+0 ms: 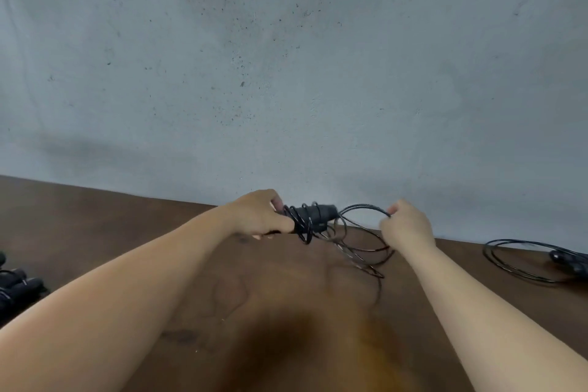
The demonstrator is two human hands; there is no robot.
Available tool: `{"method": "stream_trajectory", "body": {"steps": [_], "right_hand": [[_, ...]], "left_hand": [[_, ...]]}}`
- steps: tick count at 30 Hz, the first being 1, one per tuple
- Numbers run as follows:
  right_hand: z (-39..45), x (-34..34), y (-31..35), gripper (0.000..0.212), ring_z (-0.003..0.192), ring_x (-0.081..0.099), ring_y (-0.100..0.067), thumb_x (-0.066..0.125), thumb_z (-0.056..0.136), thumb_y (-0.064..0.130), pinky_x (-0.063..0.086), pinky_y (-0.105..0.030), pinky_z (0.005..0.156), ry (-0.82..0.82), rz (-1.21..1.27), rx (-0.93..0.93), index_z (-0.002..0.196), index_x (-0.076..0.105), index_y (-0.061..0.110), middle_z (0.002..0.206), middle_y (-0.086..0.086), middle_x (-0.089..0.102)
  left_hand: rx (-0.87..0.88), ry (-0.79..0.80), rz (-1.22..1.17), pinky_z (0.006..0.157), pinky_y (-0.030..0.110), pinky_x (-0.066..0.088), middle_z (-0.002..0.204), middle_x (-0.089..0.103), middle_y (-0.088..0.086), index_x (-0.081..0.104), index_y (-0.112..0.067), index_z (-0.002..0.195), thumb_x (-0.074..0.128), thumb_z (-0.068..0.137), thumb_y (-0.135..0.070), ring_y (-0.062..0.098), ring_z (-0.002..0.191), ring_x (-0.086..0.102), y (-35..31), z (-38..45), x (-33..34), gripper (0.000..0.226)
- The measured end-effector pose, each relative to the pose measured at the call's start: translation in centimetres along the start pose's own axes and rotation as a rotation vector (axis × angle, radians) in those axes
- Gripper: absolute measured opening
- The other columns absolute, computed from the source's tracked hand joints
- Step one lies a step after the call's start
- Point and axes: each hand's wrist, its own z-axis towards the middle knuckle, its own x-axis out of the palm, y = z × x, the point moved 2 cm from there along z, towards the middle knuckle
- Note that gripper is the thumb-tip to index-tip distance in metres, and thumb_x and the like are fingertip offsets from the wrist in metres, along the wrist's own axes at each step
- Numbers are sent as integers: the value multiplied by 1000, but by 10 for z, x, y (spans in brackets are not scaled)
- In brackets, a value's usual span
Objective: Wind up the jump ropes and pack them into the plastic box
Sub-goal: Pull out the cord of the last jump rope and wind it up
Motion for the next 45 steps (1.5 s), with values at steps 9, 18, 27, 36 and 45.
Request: {"method": "stream_trajectory", "body": {"steps": [9,18,27,36,45], "right_hand": [[-8,-14,-13,40,131,41,-31,50,97,19,34,-37,104,-152,171,-60,135,50,8,140,-14,45],[-32,1,56,49,122,53,-12,43,93,63,39,-39,109,294,676,-236,121,64,29,128,7,59],[-41,14,49,90,122,49,-10,86,71,31,40,-27,100,463,268,-374,147,37,32,143,8,42],[-47,1,55,26,69,63,-11,71,83,47,48,-31,64,79,177,-508,92,60,26,79,3,69],[-31,-37,70,22,81,55,-5,72,84,44,41,-22,67,139,250,-580,101,63,34,90,13,58]], "left_hand": [[-169,265,-640,59,26,51,103,71,16,58,-9,118,56,94,-26,31,85,69,14,-6,1,30],[-81,241,-604,33,18,26,83,66,21,57,-1,125,49,97,-37,20,50,49,-2,-4,-2,47],[-161,25,-657,36,20,37,82,71,15,57,-2,120,64,91,-29,25,57,65,9,-1,-13,40],[-151,71,-678,58,23,50,87,71,8,61,-8,115,57,97,-26,19,76,69,11,5,-13,25],[-56,167,-721,42,19,32,75,53,8,58,-1,111,56,96,-18,12,54,43,-5,5,-15,23]]}}
